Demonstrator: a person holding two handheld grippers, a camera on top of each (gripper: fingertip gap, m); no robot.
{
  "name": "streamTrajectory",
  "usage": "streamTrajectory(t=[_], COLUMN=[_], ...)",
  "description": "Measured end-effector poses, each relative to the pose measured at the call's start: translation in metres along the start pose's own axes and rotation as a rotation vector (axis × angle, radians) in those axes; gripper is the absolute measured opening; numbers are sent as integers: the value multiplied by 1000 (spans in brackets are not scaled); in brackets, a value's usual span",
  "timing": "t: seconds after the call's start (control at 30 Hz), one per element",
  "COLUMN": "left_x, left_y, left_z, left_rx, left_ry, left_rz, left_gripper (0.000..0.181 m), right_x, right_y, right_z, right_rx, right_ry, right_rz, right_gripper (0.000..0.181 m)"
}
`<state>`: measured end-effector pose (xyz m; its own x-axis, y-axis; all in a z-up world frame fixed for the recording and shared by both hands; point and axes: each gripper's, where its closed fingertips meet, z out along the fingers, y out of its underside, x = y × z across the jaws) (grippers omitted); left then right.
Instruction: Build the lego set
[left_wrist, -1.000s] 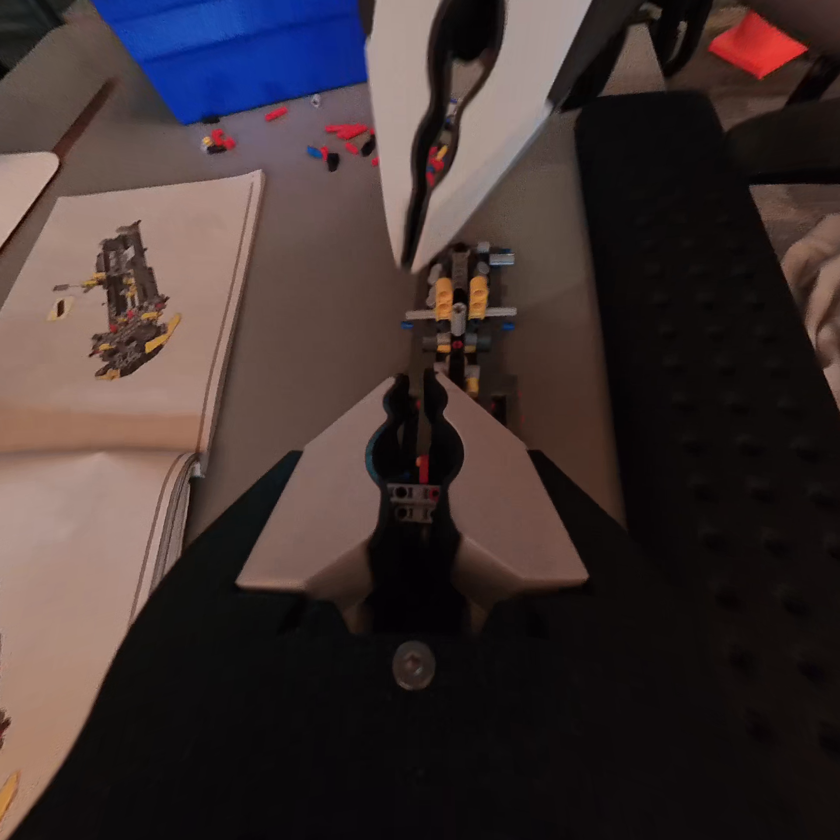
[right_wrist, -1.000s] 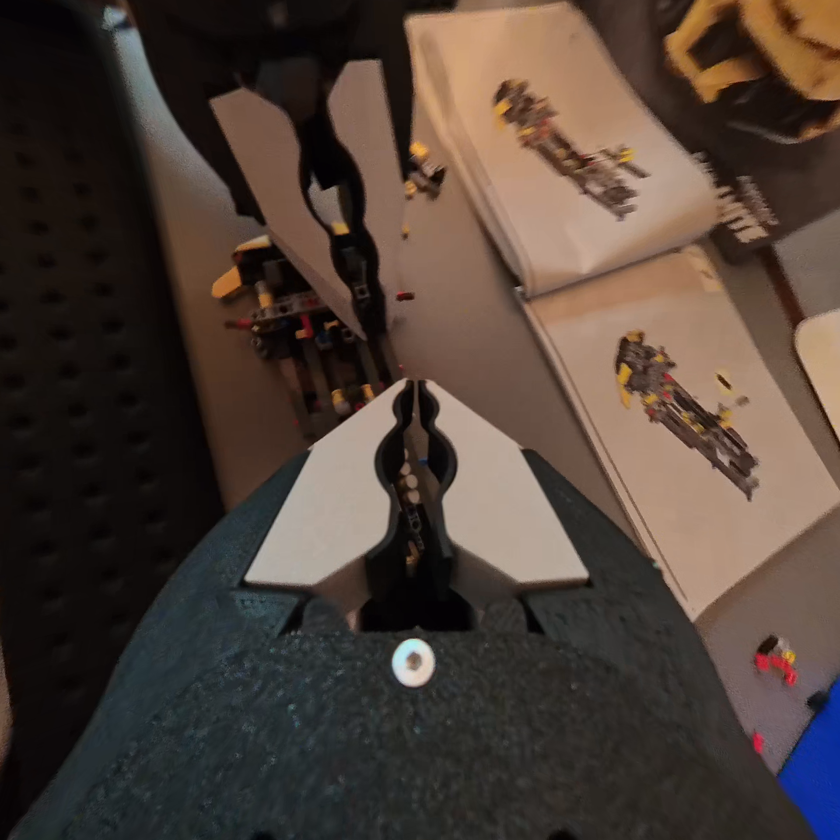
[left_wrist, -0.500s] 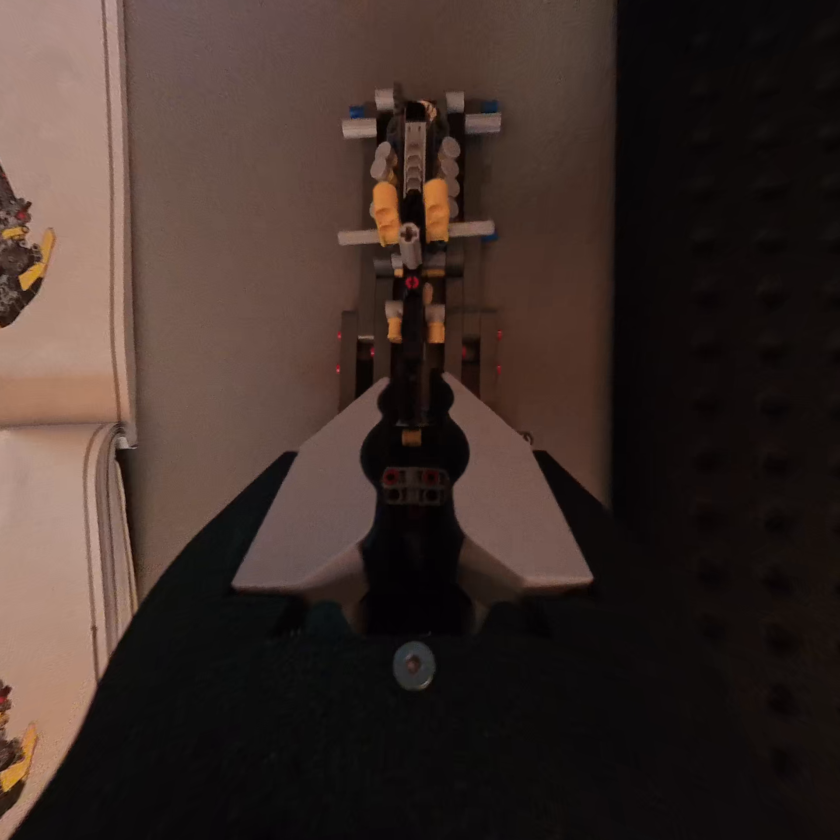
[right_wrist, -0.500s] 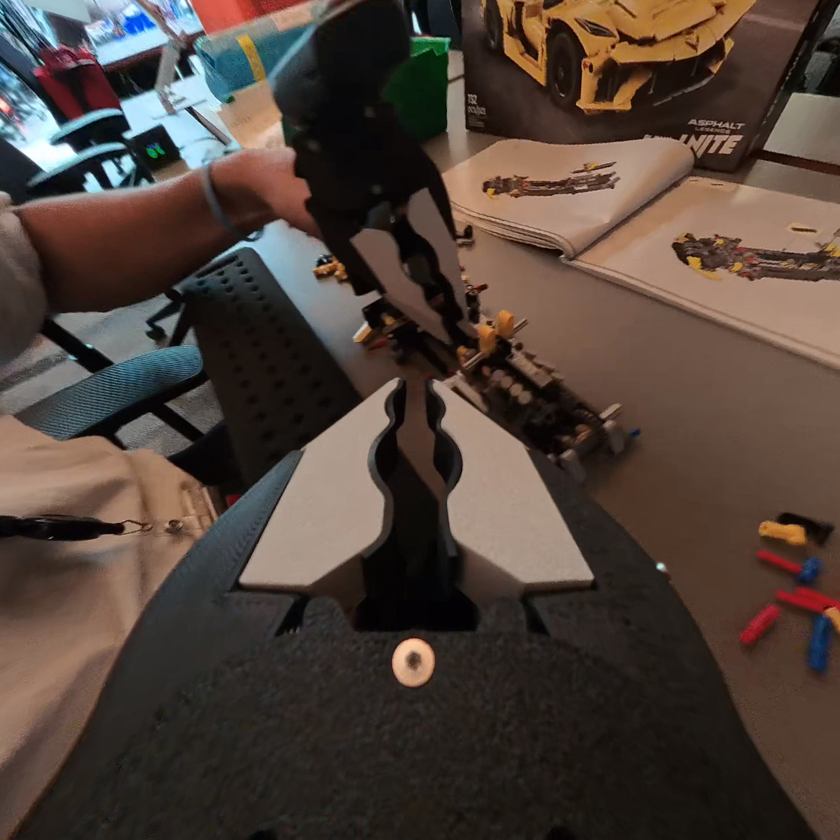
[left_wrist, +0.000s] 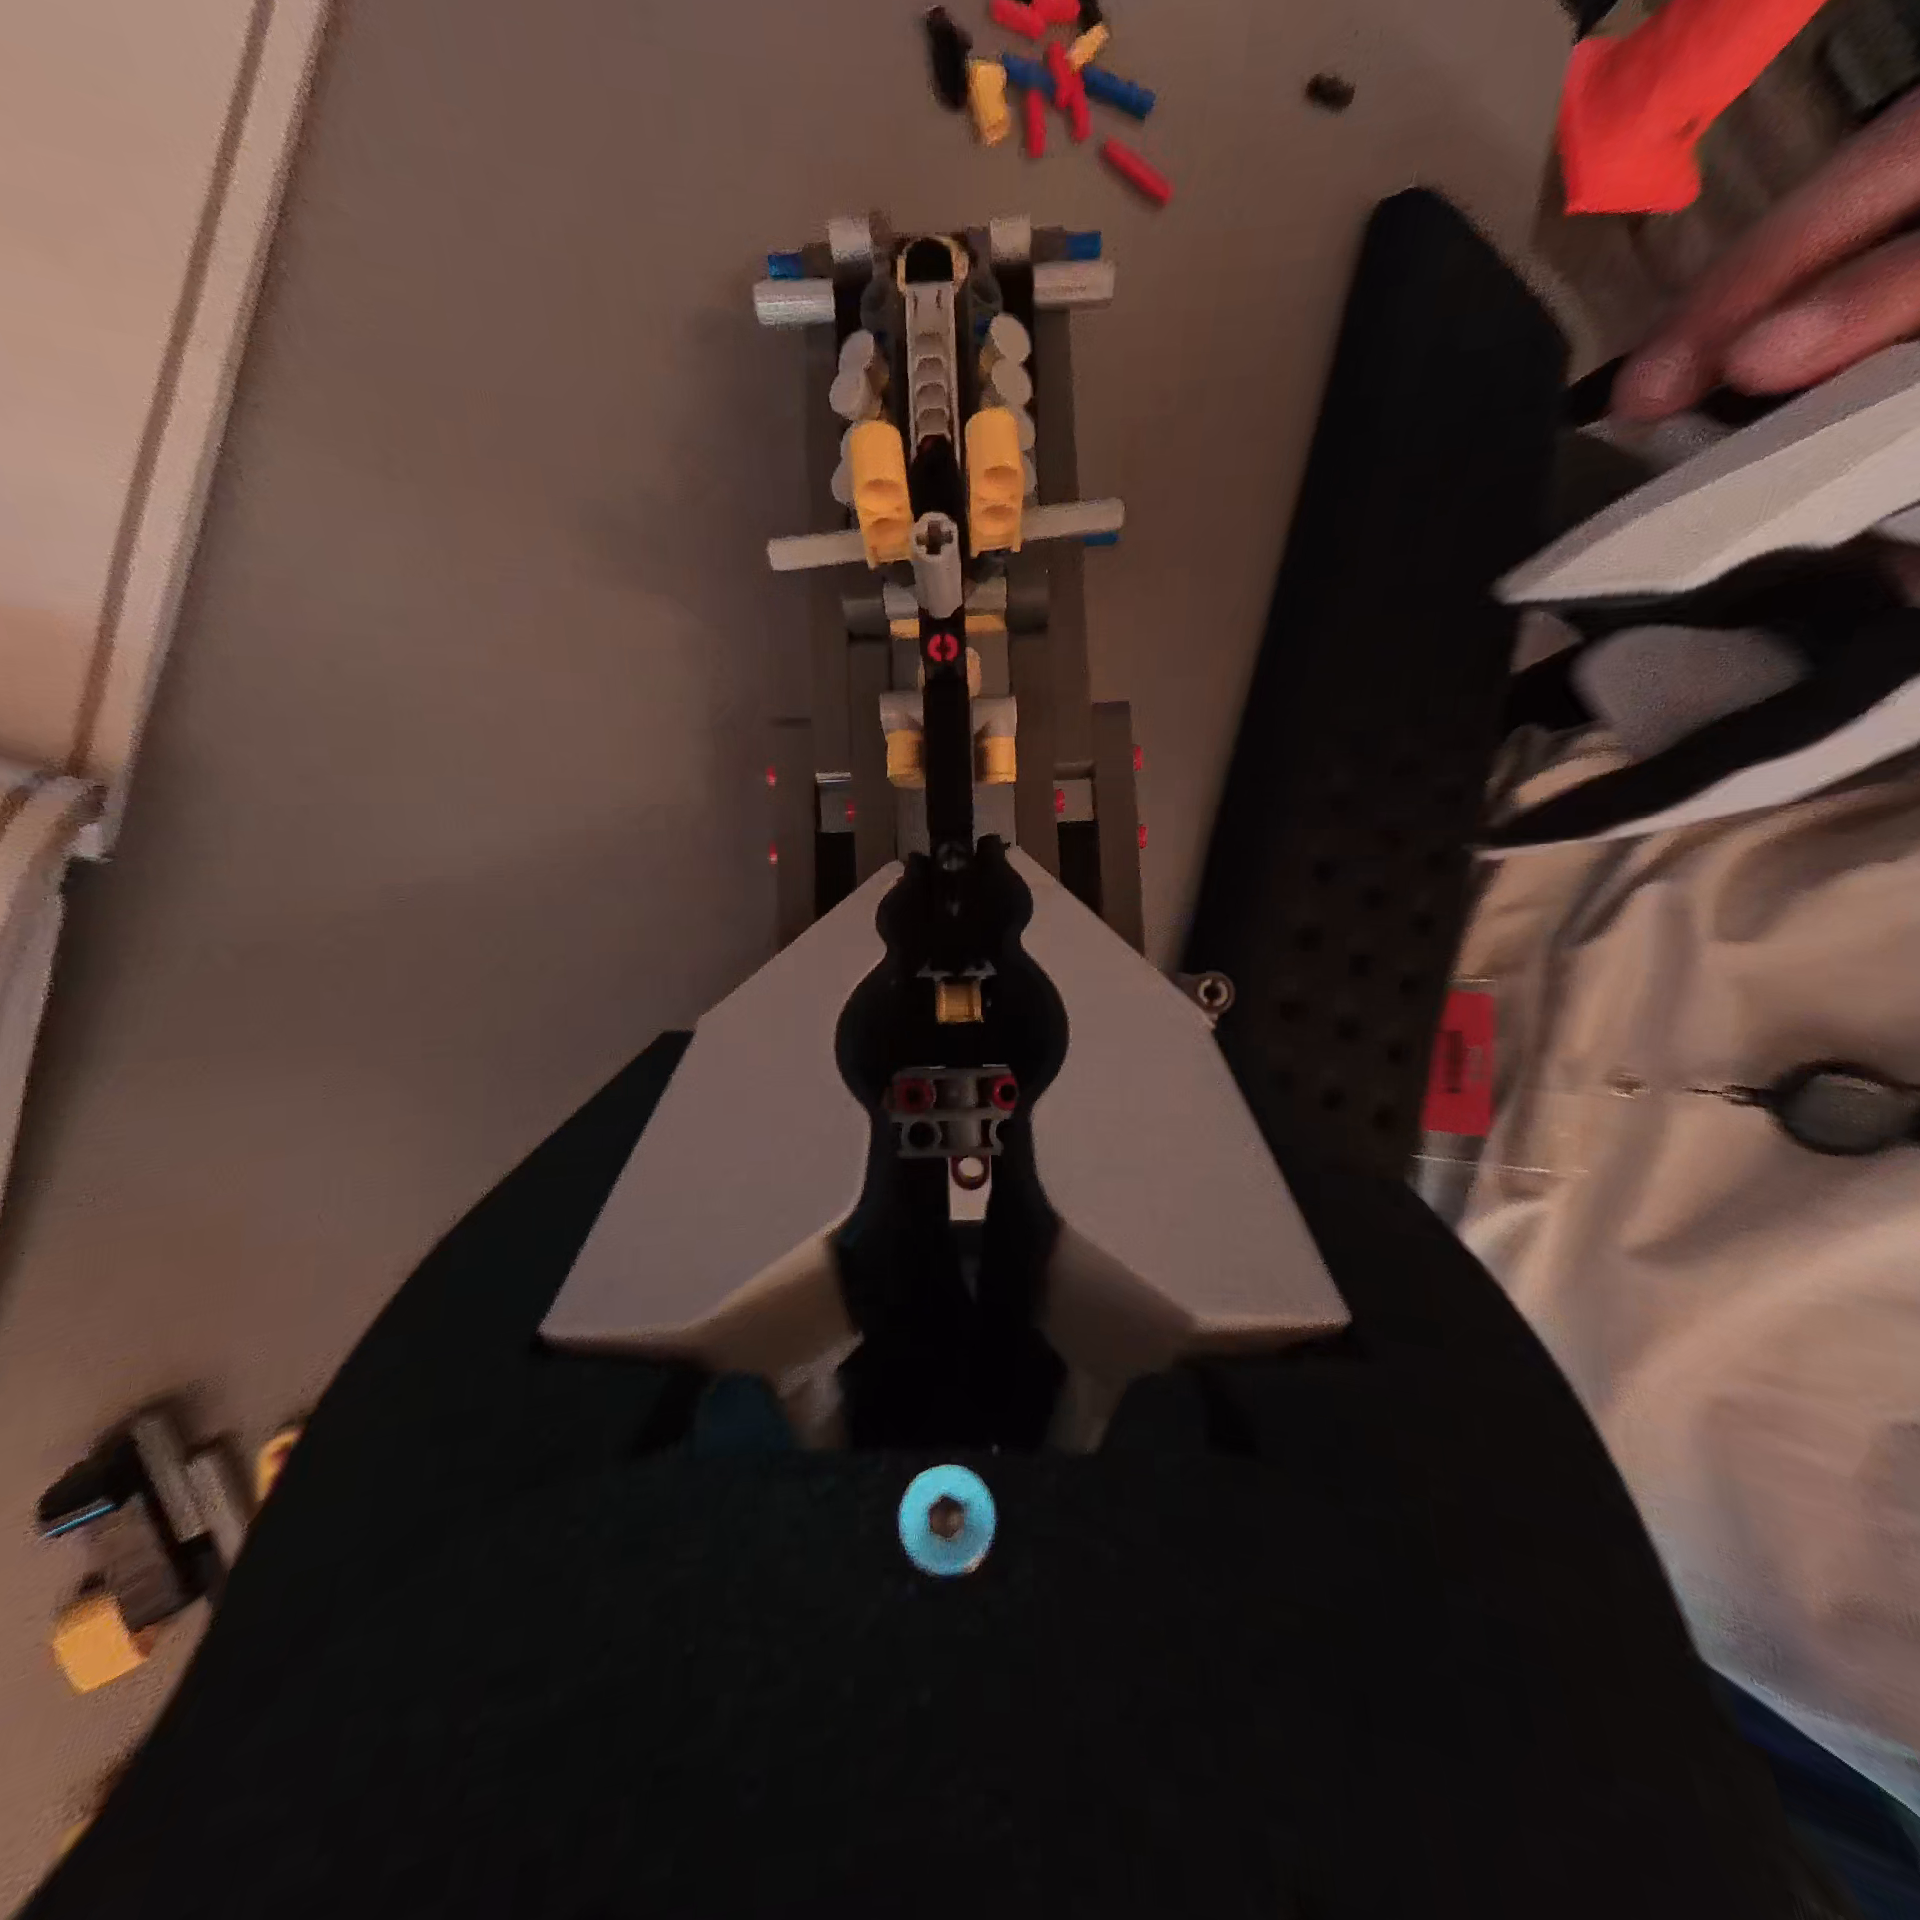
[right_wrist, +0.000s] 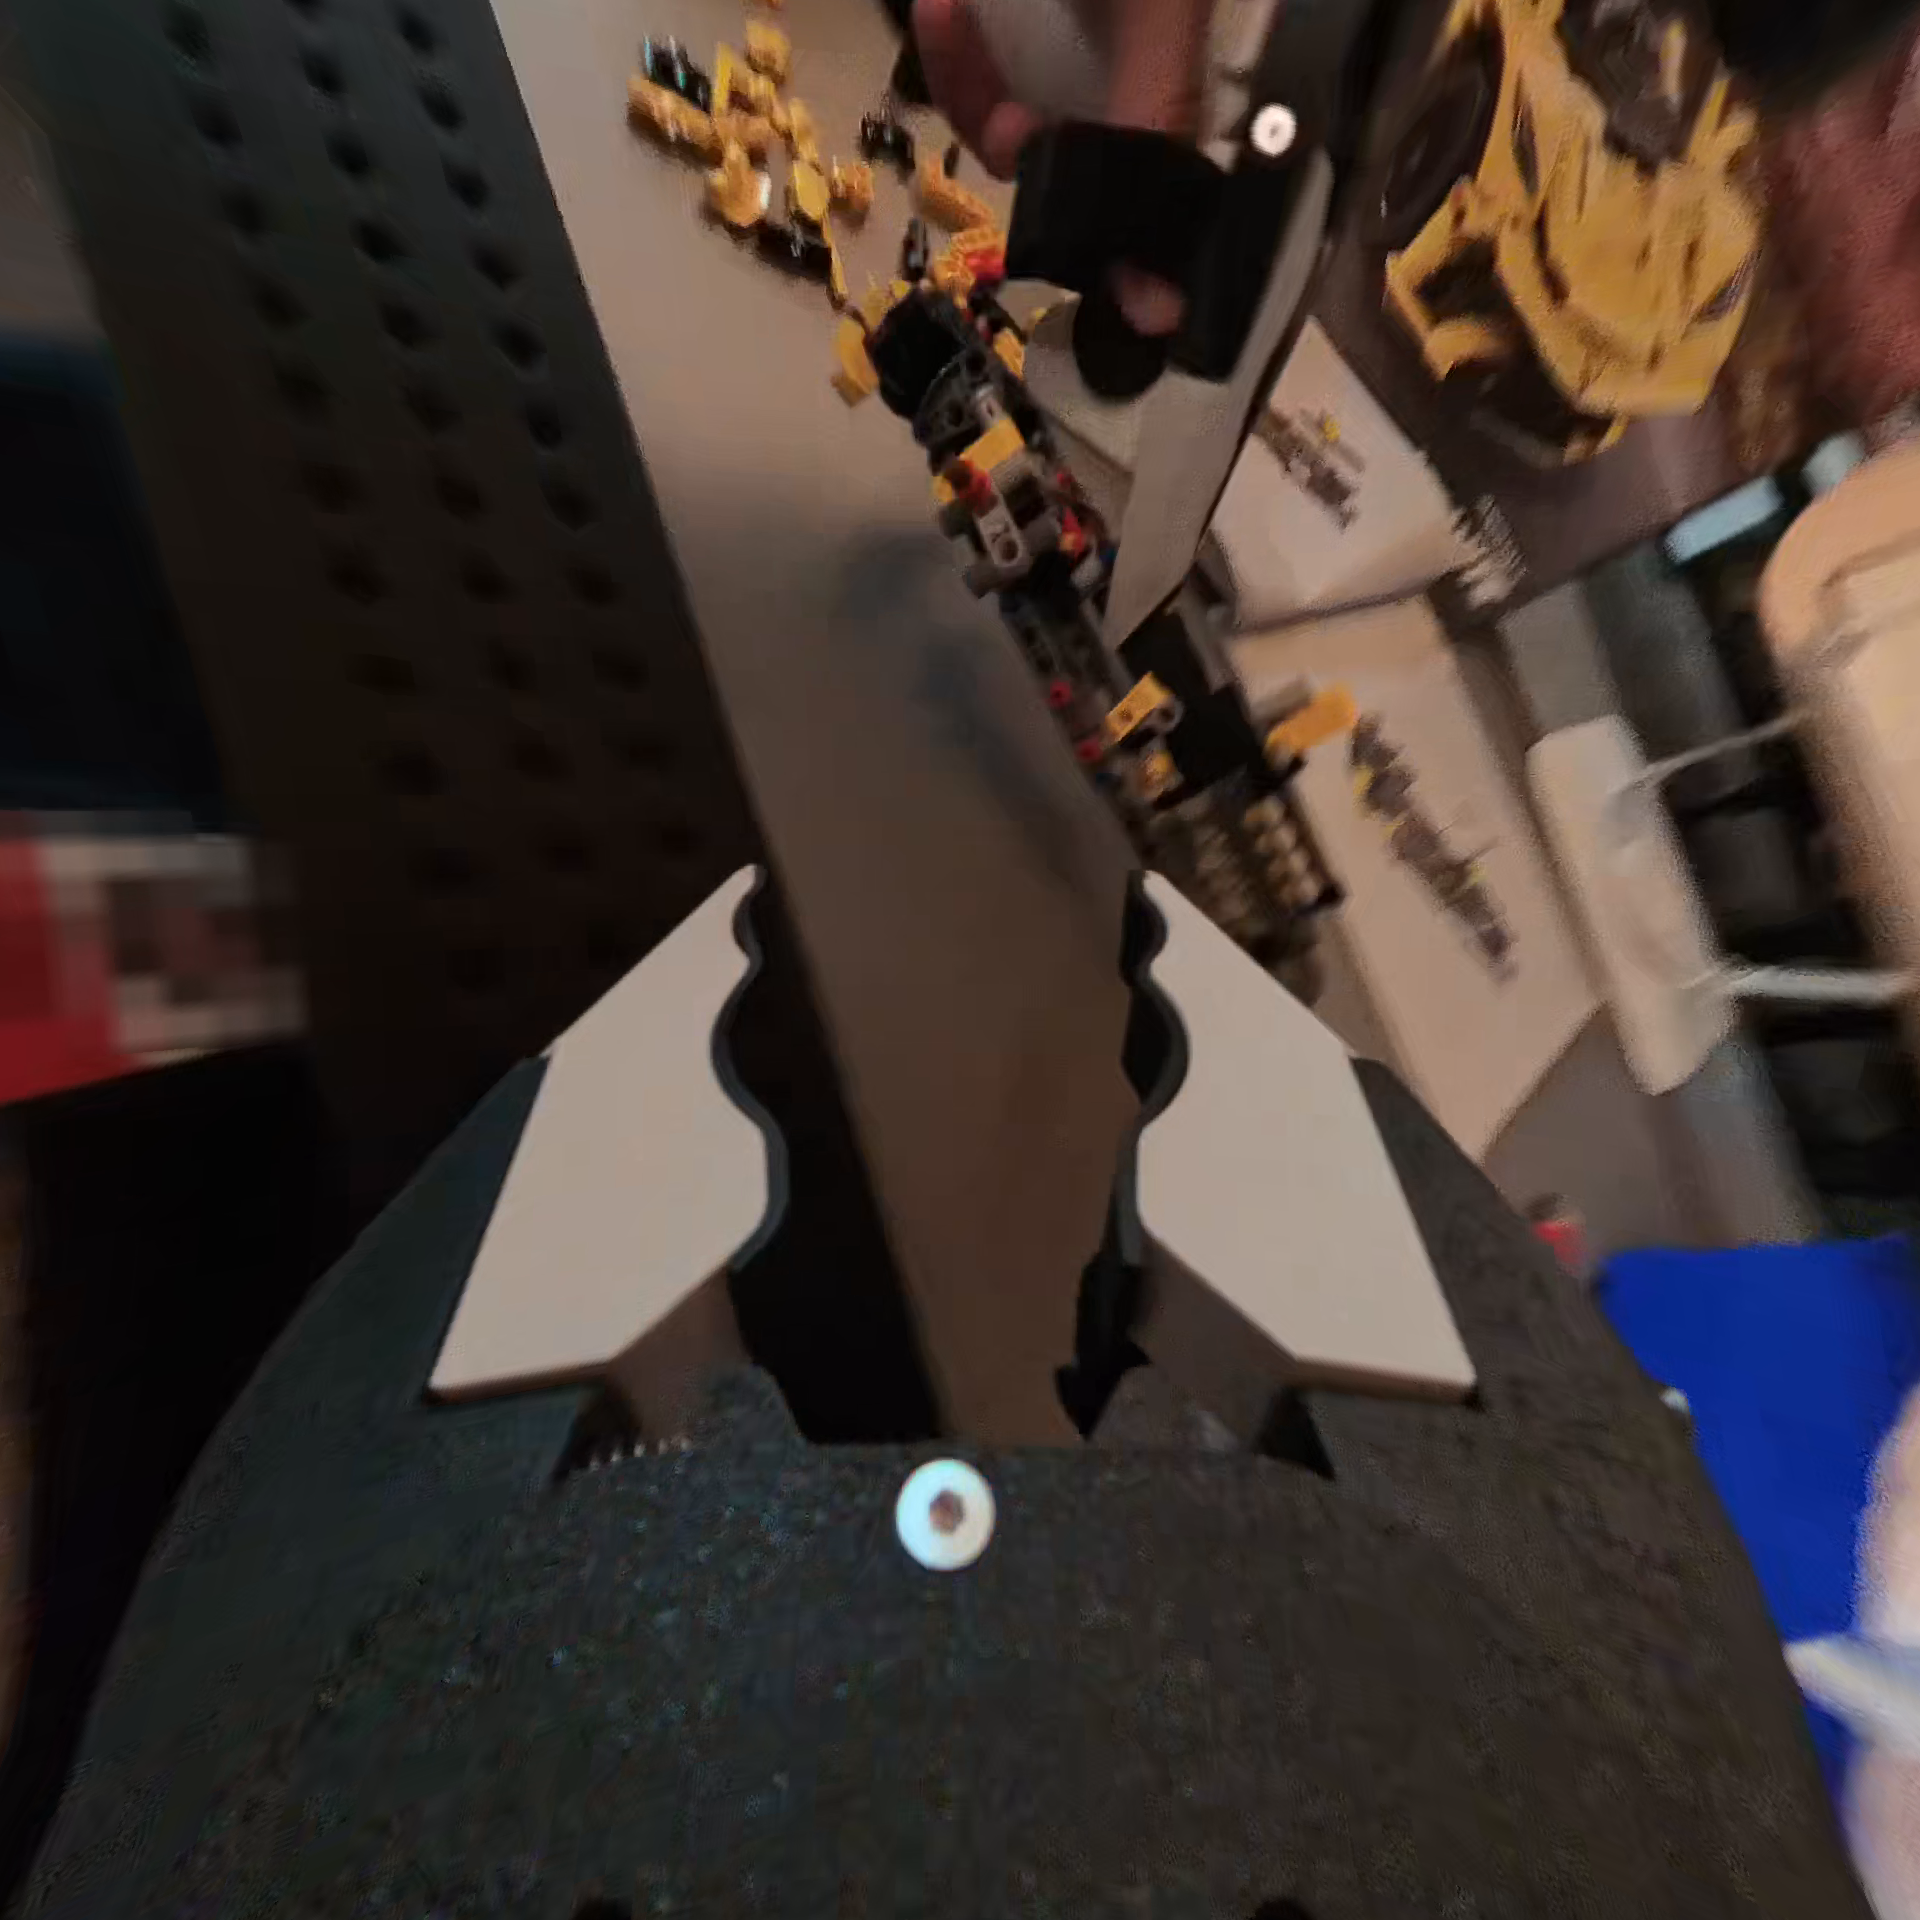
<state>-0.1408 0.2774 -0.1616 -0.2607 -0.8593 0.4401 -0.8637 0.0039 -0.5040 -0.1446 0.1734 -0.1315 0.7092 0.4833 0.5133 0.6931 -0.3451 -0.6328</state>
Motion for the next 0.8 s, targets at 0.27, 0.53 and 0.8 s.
streamTrajectory(t=[0.27, 0.53, 0.8], left_x=[37, 56, 52], left_y=[-9, -4, -4], left_z=[-15, -13, -11], left_rx=[-45, -39, -31], left_ry=[23, 44, 41], left_rz=[-22, -16, -16], left_gripper=[5, 5, 5], right_x=[39, 34, 38], right_y=[-31, -29, -26], right_z=[52, 66, 69], right_rx=[-68, -87, -111], right_ry=[-7, 53, 73], right_rz=[-398, -498, -482], right_gripper=[72, 47, 38])
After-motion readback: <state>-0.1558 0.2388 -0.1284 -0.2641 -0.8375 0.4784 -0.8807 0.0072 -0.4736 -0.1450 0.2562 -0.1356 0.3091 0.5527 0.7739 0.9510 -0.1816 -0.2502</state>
